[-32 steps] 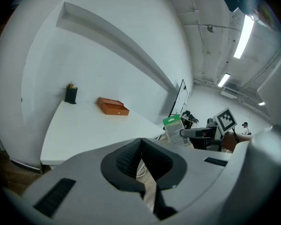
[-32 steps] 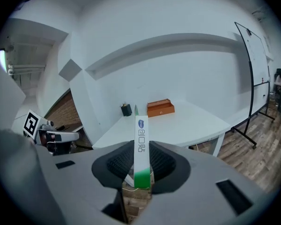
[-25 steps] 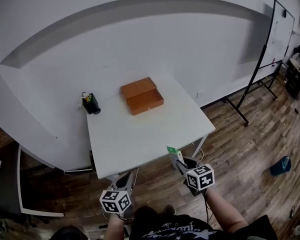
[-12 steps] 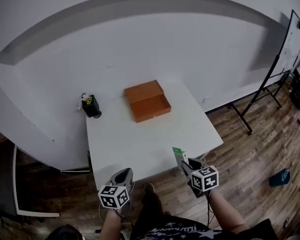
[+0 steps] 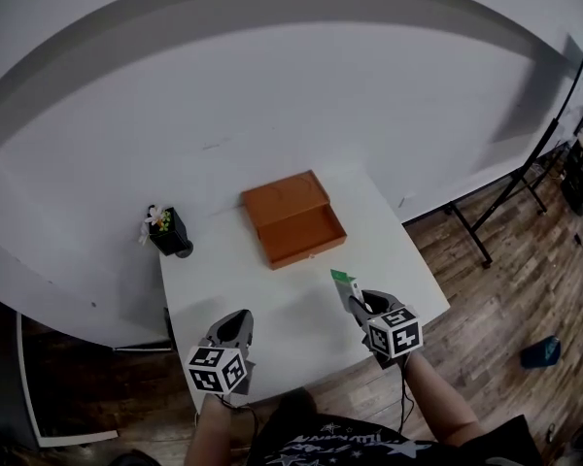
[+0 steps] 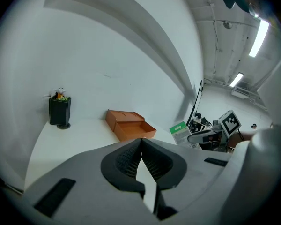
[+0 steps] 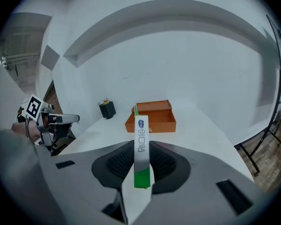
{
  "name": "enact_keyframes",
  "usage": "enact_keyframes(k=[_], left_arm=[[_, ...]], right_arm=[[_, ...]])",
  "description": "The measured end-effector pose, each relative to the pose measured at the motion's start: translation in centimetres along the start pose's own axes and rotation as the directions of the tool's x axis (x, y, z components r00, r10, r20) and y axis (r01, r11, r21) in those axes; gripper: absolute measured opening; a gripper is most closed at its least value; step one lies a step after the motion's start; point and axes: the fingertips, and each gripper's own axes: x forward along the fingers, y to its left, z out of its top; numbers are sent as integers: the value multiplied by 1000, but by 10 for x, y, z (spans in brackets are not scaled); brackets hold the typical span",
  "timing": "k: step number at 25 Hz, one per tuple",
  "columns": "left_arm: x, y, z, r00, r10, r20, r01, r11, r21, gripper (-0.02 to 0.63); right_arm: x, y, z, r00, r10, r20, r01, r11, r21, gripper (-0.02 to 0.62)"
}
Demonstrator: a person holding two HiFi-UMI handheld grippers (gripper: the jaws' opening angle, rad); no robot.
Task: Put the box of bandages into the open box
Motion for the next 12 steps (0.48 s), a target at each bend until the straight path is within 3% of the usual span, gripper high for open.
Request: enact_keyframes(k=[8,12], left_arm=[[42,52,44,1000,7,19,-7,1000,-9,20],[58,74,65,1000,6,31,-6,1000,-6,20]], right_arm=[[67,-17,63,1000,-27,-7,26,986,-164,115],[99,-22,98,1000,-26,10,28,959,-281,116]])
